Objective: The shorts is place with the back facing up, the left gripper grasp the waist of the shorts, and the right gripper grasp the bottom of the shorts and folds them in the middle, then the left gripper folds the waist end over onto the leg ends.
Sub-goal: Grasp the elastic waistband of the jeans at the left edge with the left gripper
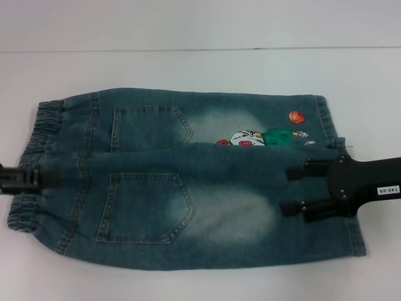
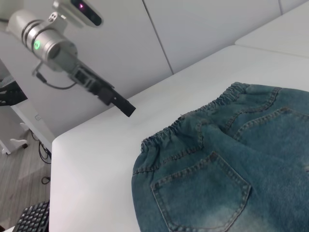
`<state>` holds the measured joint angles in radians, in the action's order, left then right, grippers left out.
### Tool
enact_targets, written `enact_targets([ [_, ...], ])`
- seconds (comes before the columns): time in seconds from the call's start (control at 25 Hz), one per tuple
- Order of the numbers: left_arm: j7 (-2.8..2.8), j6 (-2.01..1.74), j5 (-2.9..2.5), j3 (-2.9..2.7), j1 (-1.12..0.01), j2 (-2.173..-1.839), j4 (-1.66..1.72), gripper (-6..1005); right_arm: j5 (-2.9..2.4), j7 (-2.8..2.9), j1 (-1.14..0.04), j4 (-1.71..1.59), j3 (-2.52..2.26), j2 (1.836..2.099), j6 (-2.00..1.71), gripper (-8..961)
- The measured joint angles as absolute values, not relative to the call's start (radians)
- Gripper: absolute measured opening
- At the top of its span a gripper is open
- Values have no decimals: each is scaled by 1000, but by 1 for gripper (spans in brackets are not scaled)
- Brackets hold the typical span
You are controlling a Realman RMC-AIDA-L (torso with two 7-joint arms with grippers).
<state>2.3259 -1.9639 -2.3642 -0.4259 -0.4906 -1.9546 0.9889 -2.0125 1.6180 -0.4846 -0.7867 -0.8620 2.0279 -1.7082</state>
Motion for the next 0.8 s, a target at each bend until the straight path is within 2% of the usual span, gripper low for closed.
enact_targets([
  [0.44,2555,-1825,-2672,-436,-619,-1905,896,774,-2060,1613,-514,-789,-865,2035,-1682,945],
  [0.8,2568,-1732,-2814,-456,-637,-1908,864,771,-2066,1596,-529,-790,-865,2043,-1666,945],
])
